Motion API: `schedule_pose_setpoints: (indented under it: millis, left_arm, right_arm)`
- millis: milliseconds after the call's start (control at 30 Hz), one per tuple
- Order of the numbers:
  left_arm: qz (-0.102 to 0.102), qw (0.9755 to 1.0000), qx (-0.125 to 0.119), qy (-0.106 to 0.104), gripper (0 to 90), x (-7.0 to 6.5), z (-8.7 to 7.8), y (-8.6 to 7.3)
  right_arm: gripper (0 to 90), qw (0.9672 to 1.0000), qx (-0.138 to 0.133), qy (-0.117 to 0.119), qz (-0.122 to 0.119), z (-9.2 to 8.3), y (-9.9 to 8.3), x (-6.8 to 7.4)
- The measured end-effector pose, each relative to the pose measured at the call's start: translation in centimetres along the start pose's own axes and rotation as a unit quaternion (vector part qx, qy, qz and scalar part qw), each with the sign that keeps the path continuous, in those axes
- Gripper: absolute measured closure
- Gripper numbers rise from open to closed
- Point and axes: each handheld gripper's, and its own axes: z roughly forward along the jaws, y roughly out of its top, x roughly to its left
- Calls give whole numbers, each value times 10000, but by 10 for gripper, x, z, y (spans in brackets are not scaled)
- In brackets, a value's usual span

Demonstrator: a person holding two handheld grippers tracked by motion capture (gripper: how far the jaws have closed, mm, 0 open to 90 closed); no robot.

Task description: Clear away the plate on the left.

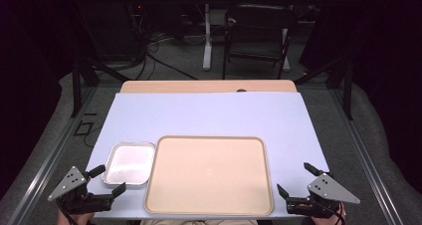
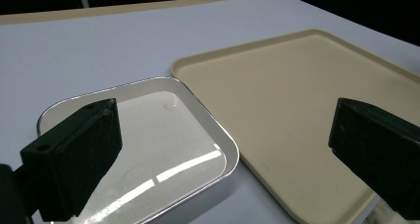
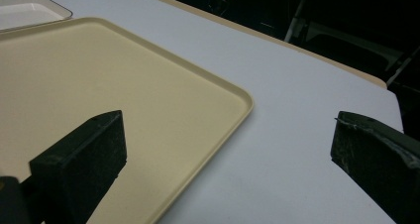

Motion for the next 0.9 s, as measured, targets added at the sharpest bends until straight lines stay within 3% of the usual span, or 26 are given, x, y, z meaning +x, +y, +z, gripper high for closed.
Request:
schedule_pose_setpoints:
  millis: [200,433,567,900]
  left_arm:
    - [12,10000,38,-55,0,0,1,1]
    - [38,9997,246,-3,0,-1,2,3]
    - [-73,9990,442,-3,0,1,4,5]
    - [-343,9942,1014,108,7,11,14,14]
  right_arm:
    - [2,10000,56,2,-42,2,0,0]
    - [3,9999,133,3,-27,4,1,0]
    - [2,9998,193,-11,-42,4,1,0]
    - [6,9997,223,-75,8,5,1,-1]
